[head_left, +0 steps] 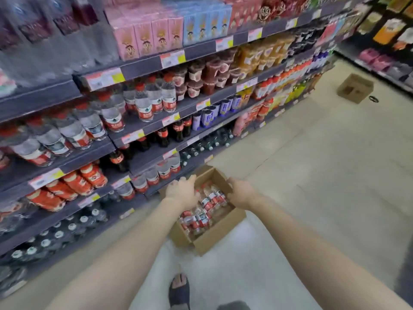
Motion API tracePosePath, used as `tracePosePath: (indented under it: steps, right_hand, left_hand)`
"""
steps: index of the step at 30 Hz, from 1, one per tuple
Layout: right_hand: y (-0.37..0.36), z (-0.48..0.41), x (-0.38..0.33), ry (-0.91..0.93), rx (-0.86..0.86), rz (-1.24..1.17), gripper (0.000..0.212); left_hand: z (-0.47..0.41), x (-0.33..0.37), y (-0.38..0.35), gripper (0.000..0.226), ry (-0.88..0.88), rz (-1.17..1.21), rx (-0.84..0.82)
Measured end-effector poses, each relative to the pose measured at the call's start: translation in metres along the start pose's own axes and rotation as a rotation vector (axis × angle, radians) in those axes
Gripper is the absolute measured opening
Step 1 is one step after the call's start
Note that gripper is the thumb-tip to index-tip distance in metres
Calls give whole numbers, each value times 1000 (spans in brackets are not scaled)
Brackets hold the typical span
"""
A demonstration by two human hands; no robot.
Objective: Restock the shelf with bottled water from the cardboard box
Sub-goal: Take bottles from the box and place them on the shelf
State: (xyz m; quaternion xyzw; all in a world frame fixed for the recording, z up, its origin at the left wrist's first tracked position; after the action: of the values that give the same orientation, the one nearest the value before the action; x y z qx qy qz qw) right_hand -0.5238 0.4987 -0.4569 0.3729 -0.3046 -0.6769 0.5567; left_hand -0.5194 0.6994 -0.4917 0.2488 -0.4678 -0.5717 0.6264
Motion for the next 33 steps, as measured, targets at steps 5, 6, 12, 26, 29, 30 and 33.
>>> tracePosePath:
  steps: [5, 6, 12, 26, 29, 30, 33]
  right_hand:
    - [4, -98, 18, 67, -110, 114, 39]
    - [4, -119, 20, 93, -125, 180, 40]
    - [-35, -240, 34, 256, -285, 359, 50]
    - [-287, -425, 93, 180, -524, 437, 34]
    - [-352, -459, 91, 187, -543, 389, 39]
    - [-372, -469, 89, 173, -549, 357, 43]
    - [-428, -497, 89, 101, -547, 212, 50]
  left_hand:
    - [-76, -7, -17, 65, 145, 184, -32]
    - [-90, -8, -25, 65, 188, 220, -40]
    - [-157, -20, -101, 56, 521, 468, -111]
    - [-273, -72, -341, 41, 775, 626, -145]
    - [-298, -101, -391, 45, 778, 554, -145]
    - [-307, -110, -406, 46, 777, 534, -133]
    - [-335, -136, -447, 56, 748, 467, -126]
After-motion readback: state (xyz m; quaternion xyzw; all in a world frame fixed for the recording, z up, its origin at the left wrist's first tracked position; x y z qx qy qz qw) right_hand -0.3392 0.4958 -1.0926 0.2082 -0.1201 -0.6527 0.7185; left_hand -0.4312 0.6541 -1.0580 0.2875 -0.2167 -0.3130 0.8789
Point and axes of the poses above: each hand's wrist, its own z-axis away from the middle knuckle, its own y-axis out of the back of the hand, x = y × z, the point moved 3 cm from there along -z, towards the middle knuckle, and after that the axes turned 3 degrees about -y, right-handed, at the moved point
